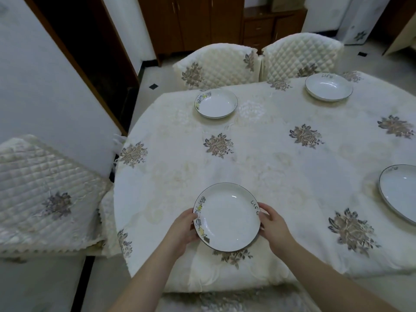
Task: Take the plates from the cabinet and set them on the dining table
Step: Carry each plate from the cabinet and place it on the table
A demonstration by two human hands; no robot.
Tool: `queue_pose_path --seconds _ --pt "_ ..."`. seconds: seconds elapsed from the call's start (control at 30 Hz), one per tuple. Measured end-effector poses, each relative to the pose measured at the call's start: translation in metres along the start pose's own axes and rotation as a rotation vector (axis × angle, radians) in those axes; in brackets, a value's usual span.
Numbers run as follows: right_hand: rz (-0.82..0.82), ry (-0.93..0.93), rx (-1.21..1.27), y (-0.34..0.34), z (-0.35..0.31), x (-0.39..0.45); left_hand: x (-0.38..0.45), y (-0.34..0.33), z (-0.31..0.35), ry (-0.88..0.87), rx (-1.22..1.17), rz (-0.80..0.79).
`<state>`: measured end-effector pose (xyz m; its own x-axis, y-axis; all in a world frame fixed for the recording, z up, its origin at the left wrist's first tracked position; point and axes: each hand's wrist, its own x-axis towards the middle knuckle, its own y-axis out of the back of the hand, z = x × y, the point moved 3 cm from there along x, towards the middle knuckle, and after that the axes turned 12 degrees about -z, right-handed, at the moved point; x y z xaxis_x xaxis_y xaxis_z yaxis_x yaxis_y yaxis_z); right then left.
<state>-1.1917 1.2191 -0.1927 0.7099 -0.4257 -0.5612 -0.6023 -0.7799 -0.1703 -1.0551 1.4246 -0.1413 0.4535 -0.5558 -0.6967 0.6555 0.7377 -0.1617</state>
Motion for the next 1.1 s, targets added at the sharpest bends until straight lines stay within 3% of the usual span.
queue_pose_path --seconds 0.57,1.1 --pt "0.046 -0.046 0.021 0.011 0.005 -0.012 -0.003 -0.006 -0.02 -0.071 -0.031 -0.046" --pt "-0.137 -0.08 0.027 0.011 0.002 -0.042 -0.024 -0.009 -0.027 -0.054 0.021 -0.091"
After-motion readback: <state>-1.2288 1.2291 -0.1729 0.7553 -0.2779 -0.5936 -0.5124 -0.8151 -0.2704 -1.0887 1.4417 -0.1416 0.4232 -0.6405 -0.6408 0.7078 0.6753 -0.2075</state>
